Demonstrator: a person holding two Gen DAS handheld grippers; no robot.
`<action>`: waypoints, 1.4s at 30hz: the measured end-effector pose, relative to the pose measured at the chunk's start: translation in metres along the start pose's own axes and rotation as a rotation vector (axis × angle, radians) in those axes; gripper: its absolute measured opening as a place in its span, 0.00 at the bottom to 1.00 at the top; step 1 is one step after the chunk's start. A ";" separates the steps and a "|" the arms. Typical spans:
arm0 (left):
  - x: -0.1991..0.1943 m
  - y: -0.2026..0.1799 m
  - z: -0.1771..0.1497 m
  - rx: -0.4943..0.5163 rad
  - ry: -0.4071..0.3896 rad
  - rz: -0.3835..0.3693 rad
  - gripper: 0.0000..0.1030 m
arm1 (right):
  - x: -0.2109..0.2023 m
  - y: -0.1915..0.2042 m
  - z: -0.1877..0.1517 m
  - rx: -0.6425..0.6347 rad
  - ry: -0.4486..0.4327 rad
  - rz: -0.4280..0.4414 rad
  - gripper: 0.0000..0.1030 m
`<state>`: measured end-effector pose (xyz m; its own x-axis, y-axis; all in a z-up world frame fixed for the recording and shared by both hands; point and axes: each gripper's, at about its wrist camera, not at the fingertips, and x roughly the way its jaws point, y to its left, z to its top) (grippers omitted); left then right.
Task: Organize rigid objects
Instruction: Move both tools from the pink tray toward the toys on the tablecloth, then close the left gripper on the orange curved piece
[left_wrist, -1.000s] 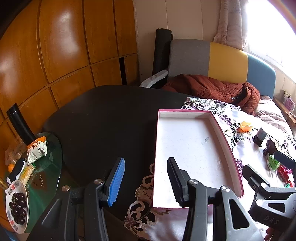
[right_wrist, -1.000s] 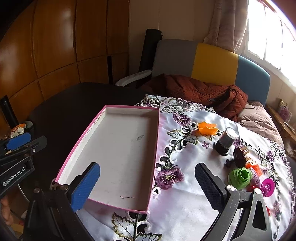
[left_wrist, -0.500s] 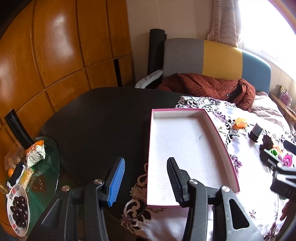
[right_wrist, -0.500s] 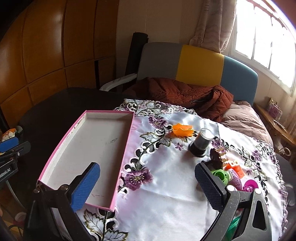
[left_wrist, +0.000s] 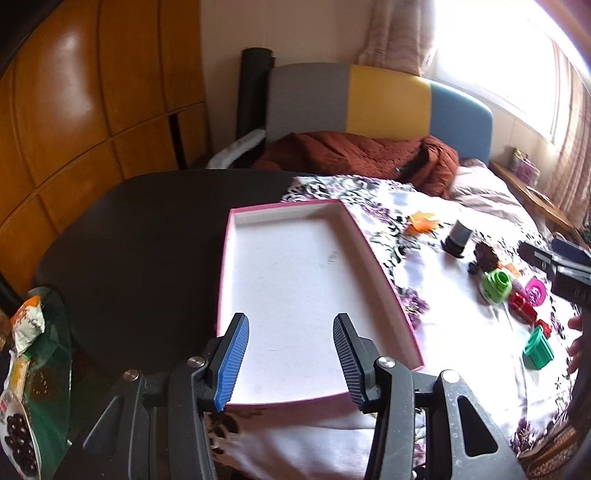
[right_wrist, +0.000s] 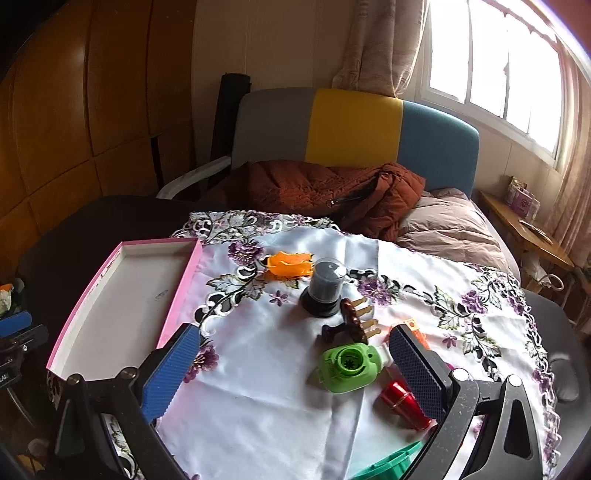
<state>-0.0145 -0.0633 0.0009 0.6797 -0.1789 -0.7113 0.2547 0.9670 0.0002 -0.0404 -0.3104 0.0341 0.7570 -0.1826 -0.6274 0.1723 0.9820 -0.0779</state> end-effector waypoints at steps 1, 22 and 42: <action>0.000 -0.005 0.000 0.016 0.000 -0.011 0.47 | 0.000 -0.006 0.000 0.002 0.001 -0.017 1.00; 0.046 -0.101 0.025 0.209 0.075 -0.198 0.59 | 0.037 -0.162 -0.027 0.371 0.060 -0.122 1.00; 0.150 -0.169 0.100 0.106 0.309 -0.411 0.69 | 0.037 -0.176 -0.029 0.450 0.063 -0.100 1.00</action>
<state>0.1134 -0.2717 -0.0359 0.2780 -0.4625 -0.8419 0.5370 0.8016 -0.2630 -0.0606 -0.4882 0.0017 0.6850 -0.2586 -0.6810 0.5097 0.8381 0.1944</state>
